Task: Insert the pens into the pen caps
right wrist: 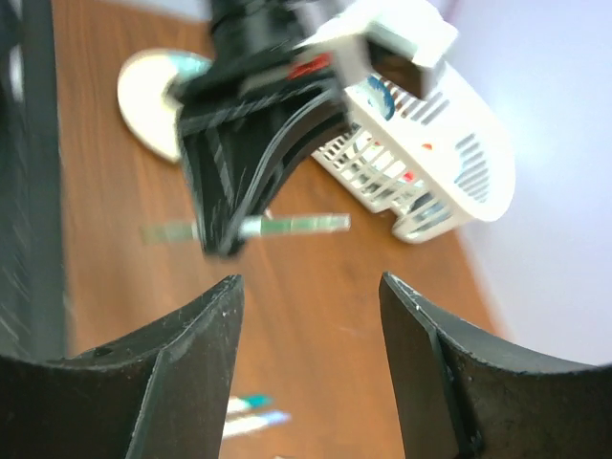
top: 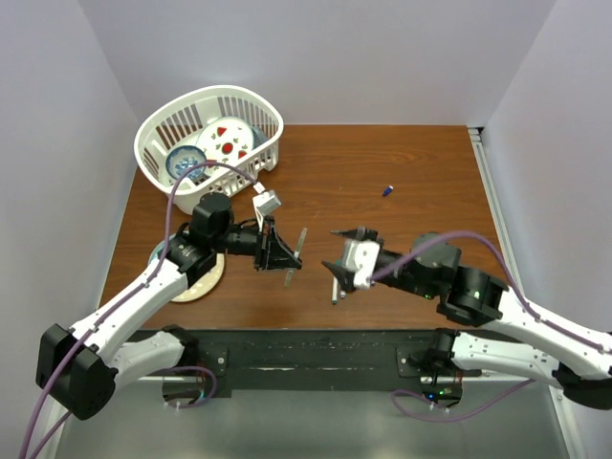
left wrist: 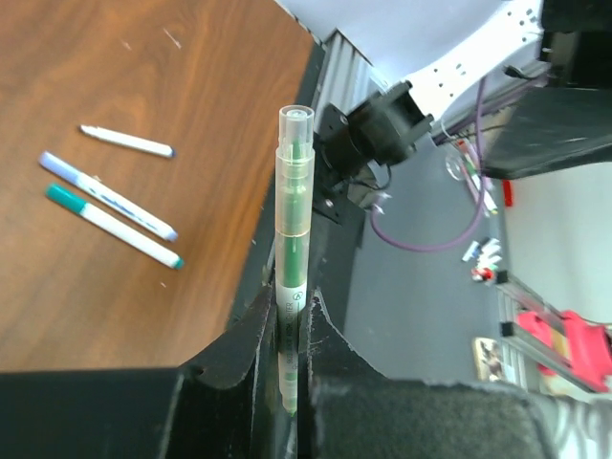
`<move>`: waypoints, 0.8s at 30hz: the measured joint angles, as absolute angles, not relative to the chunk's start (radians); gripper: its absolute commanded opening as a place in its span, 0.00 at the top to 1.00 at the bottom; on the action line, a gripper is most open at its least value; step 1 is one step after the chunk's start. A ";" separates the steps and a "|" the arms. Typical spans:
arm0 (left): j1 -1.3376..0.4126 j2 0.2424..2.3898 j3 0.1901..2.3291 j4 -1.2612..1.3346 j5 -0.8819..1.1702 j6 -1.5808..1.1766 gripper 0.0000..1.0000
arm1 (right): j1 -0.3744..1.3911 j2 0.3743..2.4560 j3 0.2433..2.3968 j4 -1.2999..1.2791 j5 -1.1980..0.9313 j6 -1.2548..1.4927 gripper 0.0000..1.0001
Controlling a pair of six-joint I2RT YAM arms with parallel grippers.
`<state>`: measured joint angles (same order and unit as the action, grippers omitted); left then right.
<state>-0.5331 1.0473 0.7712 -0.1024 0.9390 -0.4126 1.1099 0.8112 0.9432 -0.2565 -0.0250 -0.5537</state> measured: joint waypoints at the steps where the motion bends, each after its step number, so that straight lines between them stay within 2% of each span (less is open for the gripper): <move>1: -0.533 1.049 0.771 -0.117 0.947 -0.419 1.00 | 1.111 0.793 0.916 -0.261 -0.048 -0.633 0.40; 10: -0.533 1.049 0.771 -0.144 1.002 -0.512 1.00 | 1.111 0.978 0.984 -0.335 -0.179 -1.097 0.43; 16: -0.533 1.050 0.771 -0.144 1.032 -0.558 1.00 | 1.146 1.041 1.035 -0.390 -0.174 -1.226 0.44; 24: -0.530 1.065 0.771 -0.177 1.054 -0.569 1.00 | 1.220 1.119 1.064 -0.405 -0.077 -1.314 0.49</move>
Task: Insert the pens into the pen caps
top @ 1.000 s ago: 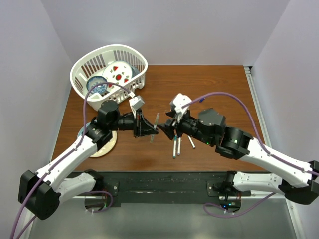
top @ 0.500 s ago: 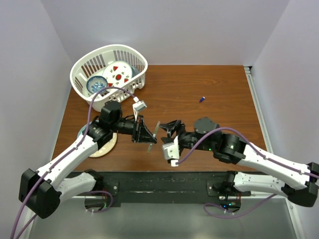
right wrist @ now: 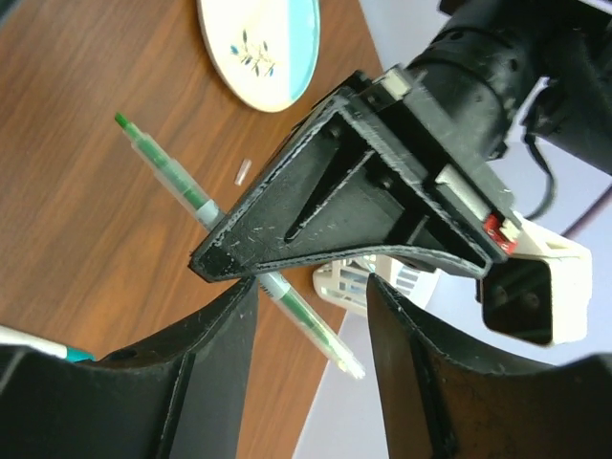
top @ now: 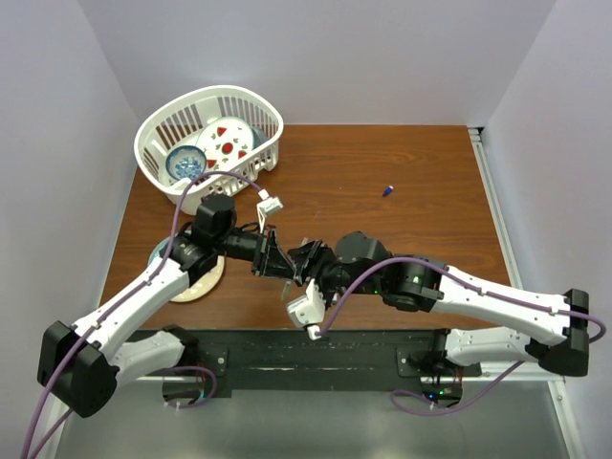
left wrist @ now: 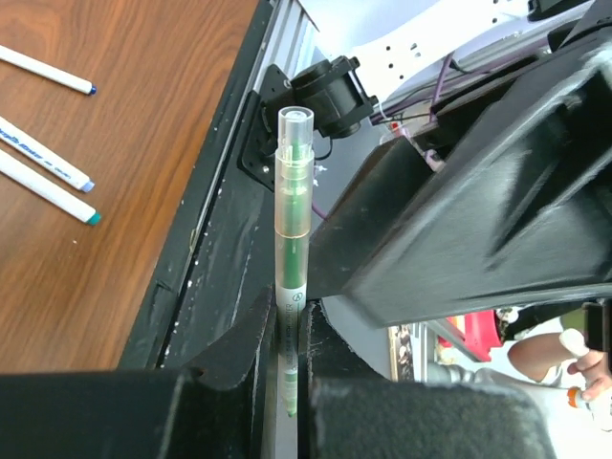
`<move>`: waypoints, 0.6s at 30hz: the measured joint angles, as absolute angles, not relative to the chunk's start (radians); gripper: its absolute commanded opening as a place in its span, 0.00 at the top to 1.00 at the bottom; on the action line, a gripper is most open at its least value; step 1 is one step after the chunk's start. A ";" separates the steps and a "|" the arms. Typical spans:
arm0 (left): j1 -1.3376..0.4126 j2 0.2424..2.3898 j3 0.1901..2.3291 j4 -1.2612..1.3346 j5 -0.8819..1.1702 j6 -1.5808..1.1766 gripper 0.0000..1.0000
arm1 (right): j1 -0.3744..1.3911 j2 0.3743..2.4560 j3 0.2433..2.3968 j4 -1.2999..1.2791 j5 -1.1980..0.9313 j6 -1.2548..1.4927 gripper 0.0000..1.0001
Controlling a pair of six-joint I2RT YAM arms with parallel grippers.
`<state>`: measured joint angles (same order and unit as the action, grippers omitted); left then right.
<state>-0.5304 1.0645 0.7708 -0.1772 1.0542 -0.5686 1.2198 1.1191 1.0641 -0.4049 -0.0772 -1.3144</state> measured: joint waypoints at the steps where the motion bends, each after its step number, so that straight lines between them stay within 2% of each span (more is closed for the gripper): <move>1: -0.531 1.065 0.771 -0.177 1.057 -0.568 1.00 | 1.224 1.127 1.065 -0.407 -0.065 -1.319 0.50; 12: -0.530 1.064 0.771 -0.205 1.072 -0.565 1.00 | 1.250 1.151 1.065 -0.419 0.018 -1.351 0.50; 18: -0.530 1.061 0.771 -0.206 1.075 -0.565 1.00 | 1.250 1.164 1.053 -0.418 0.060 -1.367 0.55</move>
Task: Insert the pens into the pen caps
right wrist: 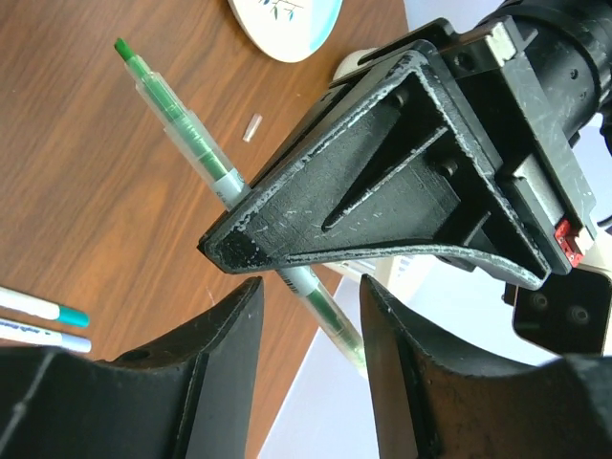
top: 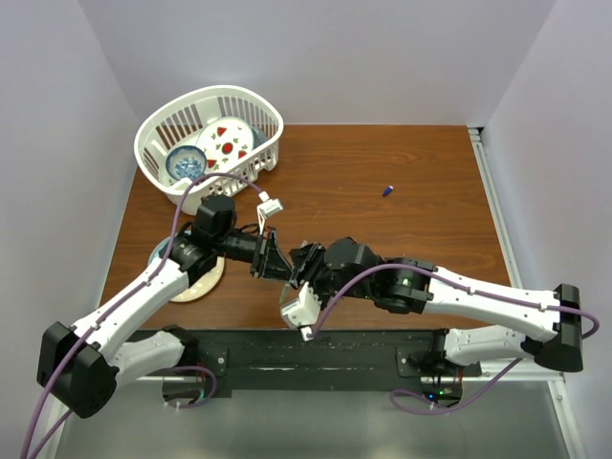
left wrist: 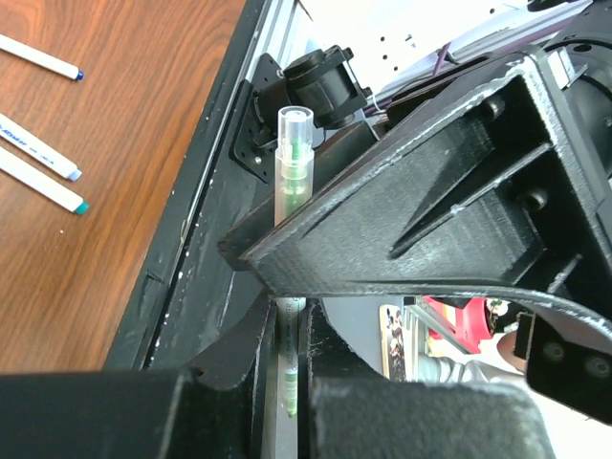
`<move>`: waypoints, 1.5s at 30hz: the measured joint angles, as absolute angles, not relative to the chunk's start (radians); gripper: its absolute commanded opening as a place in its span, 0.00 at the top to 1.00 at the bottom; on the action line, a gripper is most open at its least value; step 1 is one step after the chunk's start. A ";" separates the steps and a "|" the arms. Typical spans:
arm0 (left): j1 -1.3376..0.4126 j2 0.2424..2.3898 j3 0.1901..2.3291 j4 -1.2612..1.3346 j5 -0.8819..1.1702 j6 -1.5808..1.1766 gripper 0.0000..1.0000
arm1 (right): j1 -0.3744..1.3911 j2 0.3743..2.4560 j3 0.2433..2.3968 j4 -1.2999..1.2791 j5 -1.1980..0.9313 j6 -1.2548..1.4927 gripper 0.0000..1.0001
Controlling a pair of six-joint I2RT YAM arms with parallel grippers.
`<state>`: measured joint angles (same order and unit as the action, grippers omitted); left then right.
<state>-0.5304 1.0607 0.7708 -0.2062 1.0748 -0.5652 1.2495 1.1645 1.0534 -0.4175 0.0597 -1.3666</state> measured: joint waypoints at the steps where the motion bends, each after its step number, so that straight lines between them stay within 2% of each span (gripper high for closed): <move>1: -0.530 1.060 0.771 -0.209 1.074 -0.565 1.00 | 1.250 1.166 1.050 -0.413 0.062 -1.370 0.57; 4: -0.530 1.060 0.771 -0.220 1.073 -0.565 1.00 | 1.250 1.169 1.043 -0.394 0.064 -1.382 0.82; 5: -0.531 1.060 0.771 -0.226 1.074 -0.565 1.00 | 1.250 1.171 1.043 -0.385 0.066 -1.385 0.93; 7: -0.529 1.060 0.772 -0.243 1.075 -0.571 0.99 | 1.250 1.169 1.034 -0.399 0.071 -1.406 1.00; 8: -0.524 1.060 0.772 -0.261 1.070 -0.582 0.96 | 1.250 1.168 1.023 -0.407 0.073 -1.418 1.00; 11: -0.523 1.063 0.772 -0.296 1.058 -0.588 0.73 | 1.252 1.167 1.002 -0.401 0.070 -1.427 1.00; 12: -0.523 1.063 0.772 -0.302 1.055 -0.588 0.57 | 1.252 1.165 0.994 -0.391 0.070 -1.422 1.00; 14: -0.525 1.063 0.789 -0.313 1.043 -0.564 0.45 | 1.252 1.150 0.961 -0.347 0.063 -1.393 1.00; 15: -0.528 1.063 0.811 -0.325 1.029 -0.548 0.34 | 1.250 1.140 0.937 -0.319 0.057 -1.373 1.00; 17: -0.533 1.069 0.880 -0.367 0.979 -0.513 0.30 | 1.250 1.111 0.879 -0.268 0.042 -1.333 1.00; 24: -0.533 1.092 1.118 -0.429 0.745 -0.444 0.29 | 1.250 0.999 0.721 -0.152 -0.023 -1.174 1.00; 29: -0.533 1.090 1.222 -0.458 0.460 -0.403 0.29 | 1.250 0.874 0.575 0.042 -0.076 -0.866 1.00; 34: -0.532 1.107 1.257 -0.537 0.201 -0.308 0.43 | 1.250 0.738 0.472 0.167 -0.048 -0.405 1.00; 37: -0.532 1.147 1.258 -0.582 0.166 -0.200 0.44 | 1.249 0.696 0.480 0.165 0.000 -0.157 1.00; 38: -0.532 1.167 1.258 -0.597 0.154 -0.170 0.48 | 1.249 0.680 0.480 0.166 0.007 -0.083 1.00; 45: -0.542 1.317 1.258 -0.668 0.067 0.057 0.58 | 1.250 0.532 0.409 0.252 0.062 0.311 1.00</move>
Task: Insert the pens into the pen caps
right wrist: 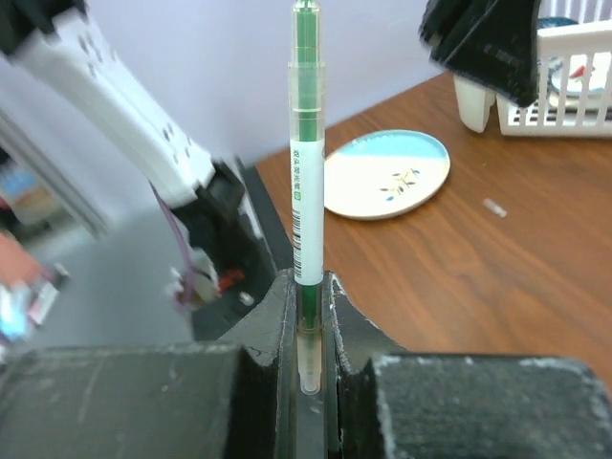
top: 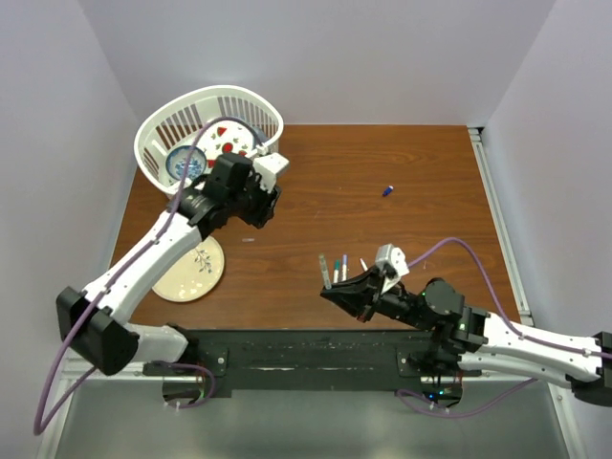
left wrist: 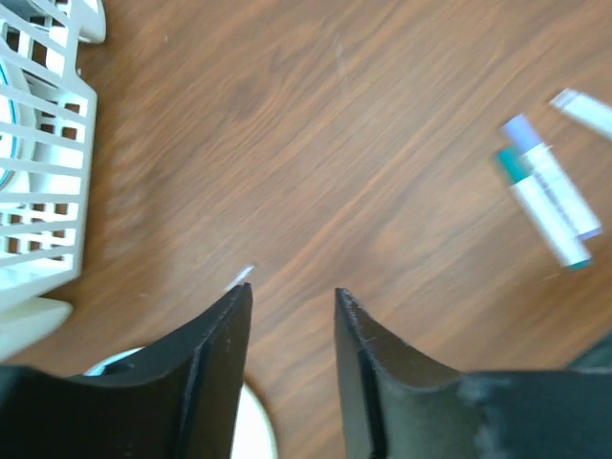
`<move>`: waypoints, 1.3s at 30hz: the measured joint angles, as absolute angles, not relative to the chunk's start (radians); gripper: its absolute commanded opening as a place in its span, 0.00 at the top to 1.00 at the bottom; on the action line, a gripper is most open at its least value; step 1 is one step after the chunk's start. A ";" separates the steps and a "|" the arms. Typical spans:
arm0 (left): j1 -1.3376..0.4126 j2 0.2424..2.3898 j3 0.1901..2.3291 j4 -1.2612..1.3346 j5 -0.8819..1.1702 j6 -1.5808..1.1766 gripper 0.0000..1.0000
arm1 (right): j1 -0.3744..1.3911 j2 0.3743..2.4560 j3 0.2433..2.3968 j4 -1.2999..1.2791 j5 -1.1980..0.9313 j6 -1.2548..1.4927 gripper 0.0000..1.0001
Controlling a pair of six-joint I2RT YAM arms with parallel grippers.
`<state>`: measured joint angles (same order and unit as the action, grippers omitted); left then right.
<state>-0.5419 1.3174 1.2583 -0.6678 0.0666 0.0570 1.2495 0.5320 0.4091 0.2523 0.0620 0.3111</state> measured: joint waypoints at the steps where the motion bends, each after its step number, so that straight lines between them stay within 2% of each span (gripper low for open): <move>1: -0.547 1.341 1.258 -0.672 0.051 0.092 0.60 | 1.249 0.516 0.404 0.251 0.078 0.353 1.00; 10: -0.591 1.526 1.182 -0.677 0.002 0.340 0.74 | 1.250 0.420 0.402 0.174 0.228 0.545 1.00; 19: -0.554 1.732 1.202 -0.720 -0.041 0.425 0.75 | 1.250 0.274 0.410 0.073 0.303 0.545 1.00; 29: -0.484 1.842 1.256 -0.730 -0.076 0.424 0.62 | 1.250 0.274 0.436 0.010 0.306 0.512 1.00; 39: -0.460 1.858 1.267 -0.723 -0.088 0.439 0.62 | 1.250 0.273 0.437 0.007 0.306 0.504 1.00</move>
